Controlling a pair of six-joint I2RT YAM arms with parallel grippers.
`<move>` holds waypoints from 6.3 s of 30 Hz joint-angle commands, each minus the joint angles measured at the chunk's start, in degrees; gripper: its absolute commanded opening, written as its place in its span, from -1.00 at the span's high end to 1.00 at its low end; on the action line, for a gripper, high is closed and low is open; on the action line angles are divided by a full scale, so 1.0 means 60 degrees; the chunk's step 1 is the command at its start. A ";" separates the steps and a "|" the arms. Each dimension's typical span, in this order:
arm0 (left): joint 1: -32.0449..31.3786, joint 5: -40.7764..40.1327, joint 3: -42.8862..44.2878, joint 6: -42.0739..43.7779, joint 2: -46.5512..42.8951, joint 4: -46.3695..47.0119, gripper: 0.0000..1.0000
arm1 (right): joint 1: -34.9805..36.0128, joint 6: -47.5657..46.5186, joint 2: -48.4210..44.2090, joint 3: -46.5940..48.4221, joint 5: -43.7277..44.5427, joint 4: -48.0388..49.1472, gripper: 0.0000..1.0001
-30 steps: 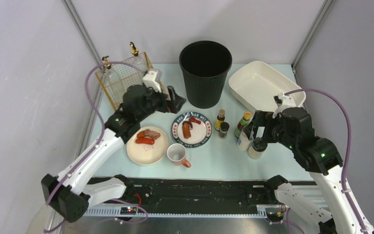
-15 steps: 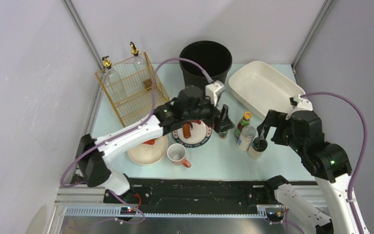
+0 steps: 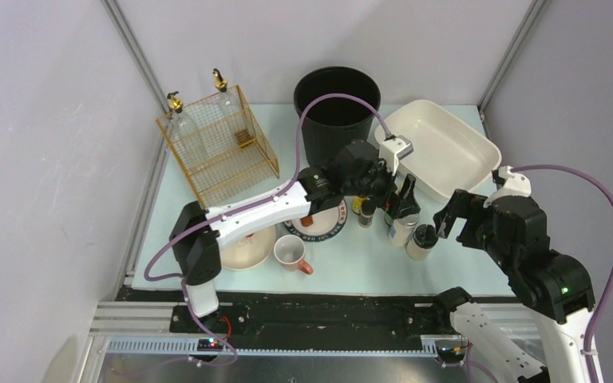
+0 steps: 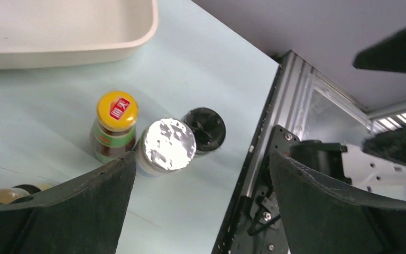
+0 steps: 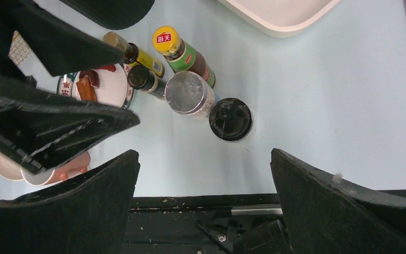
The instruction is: Clear the kitchen counter
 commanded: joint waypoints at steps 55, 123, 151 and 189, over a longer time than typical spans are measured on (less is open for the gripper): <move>-0.0795 -0.5854 0.2355 0.1669 0.2808 -0.0159 0.95 | -0.0034 -0.0040 -0.0618 -0.0219 -0.0846 0.0246 -0.98; 0.5811 -0.8905 0.0399 0.2249 -0.3255 -0.0153 1.00 | -0.0034 -0.0031 -0.0698 -0.1231 -0.1858 0.1253 -0.96; 0.6592 -0.9187 0.0070 0.1415 -0.1212 0.1476 1.00 | -0.0034 0.0126 -0.0543 -0.1832 -0.1869 0.1602 -0.97; 0.6591 -0.9037 -0.3034 0.0445 -0.2082 0.1608 -0.63 | -0.0038 0.0246 -0.0462 -0.2153 -0.2282 0.1828 -0.97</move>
